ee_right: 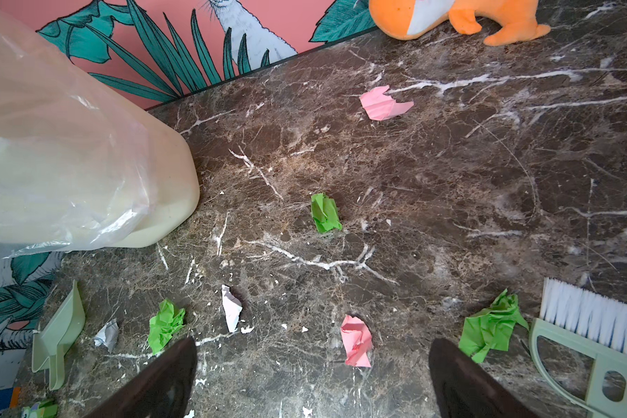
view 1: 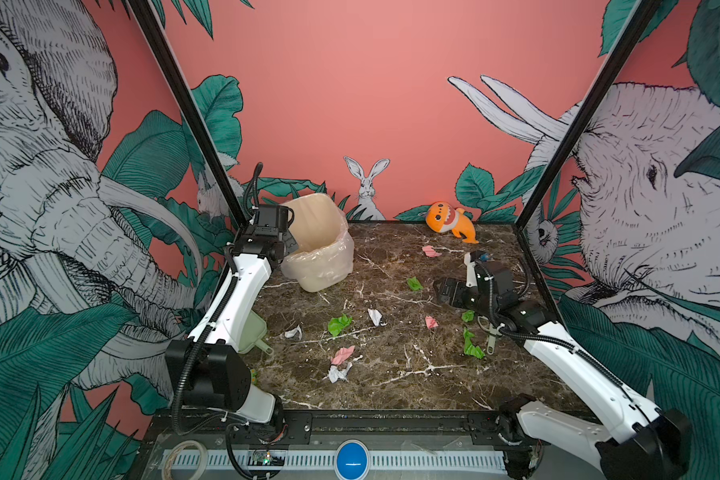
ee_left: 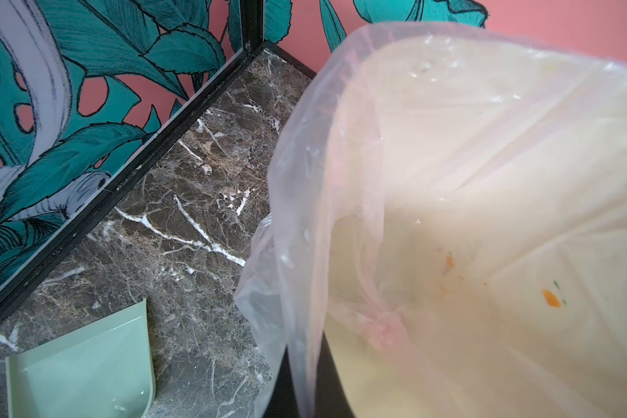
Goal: Sweep away the paper scraps from the table
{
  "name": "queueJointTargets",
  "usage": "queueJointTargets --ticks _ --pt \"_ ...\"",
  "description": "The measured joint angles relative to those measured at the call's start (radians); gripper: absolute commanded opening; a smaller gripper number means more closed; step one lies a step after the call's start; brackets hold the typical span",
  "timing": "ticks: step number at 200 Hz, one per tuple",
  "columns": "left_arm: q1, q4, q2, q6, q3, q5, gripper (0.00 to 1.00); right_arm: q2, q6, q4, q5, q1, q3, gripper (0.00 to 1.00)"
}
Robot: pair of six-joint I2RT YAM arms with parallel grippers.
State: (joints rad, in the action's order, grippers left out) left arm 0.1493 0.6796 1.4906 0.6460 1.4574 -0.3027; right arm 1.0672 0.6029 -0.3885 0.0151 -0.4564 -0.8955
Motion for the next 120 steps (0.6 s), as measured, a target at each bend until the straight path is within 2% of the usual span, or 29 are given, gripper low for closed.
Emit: queueJointTargets --ticks 31,84,120 --pt "0.0 -0.042 0.0 0.011 0.0 0.015 0.34 0.012 0.0 0.001 0.0 -0.001 -0.009 0.99" --pt "0.0 -0.066 -0.007 0.001 0.0 0.018 0.6 0.013 0.0 0.0 -0.001 -0.001 -0.009 0.99" --pt "0.002 -0.057 -0.052 -0.069 0.013 0.003 0.79 0.013 -0.008 -0.033 -0.015 -0.001 -0.021 0.99"
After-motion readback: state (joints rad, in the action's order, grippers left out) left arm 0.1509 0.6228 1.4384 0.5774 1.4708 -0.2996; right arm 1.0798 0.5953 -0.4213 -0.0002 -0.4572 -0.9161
